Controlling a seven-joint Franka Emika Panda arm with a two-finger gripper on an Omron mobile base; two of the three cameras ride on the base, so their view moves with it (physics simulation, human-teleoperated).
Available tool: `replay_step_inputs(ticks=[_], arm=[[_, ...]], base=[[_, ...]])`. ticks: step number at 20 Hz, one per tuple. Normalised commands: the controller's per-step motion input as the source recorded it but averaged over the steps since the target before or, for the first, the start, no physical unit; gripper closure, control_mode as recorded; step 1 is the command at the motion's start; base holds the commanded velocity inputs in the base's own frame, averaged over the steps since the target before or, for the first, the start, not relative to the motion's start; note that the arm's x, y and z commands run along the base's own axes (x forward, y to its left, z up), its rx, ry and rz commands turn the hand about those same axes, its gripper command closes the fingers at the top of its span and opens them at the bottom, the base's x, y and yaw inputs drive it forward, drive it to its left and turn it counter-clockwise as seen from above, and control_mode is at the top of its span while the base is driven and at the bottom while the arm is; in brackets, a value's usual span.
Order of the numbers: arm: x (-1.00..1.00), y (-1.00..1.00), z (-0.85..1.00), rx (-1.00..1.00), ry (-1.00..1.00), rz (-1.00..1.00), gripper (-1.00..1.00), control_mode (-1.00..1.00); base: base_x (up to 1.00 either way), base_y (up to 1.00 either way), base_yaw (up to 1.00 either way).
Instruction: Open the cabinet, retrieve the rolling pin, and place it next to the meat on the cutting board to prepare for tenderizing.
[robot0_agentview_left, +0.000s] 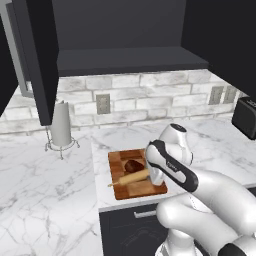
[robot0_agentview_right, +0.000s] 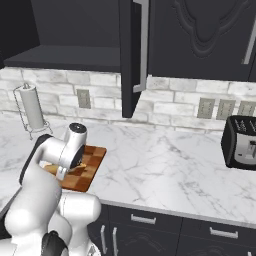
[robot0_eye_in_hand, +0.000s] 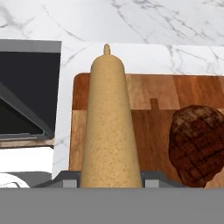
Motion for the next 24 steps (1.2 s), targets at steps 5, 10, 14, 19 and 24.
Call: replay_step_inputs(ticks=[5, 10, 14, 19, 24], arm=[[0.00, 0.01, -0.42, 0.00, -0.06, 0.00, 1.00, -1.00], [0.00, 0.00, -0.39, 0.00, -0.02, 0.00, 1.00, -1.00], [0.00, -0.01, -0.37, 0.00, 0.00, 0.00, 1.00, -1.00], [0.00, -0.03, -0.35, 0.00, 0.00, 0.00, 1.00, -1.00], [0.00, -0.05, -0.23, 0.02, 0.00, 0.00, 1.00, -1.00]], base=[[0.00, 0.00, 0.00], [0.00, 0.00, 0.00], [0.00, 0.00, 0.00], [0.00, 0.00, 0.00], [0.00, 0.00, 0.00]])
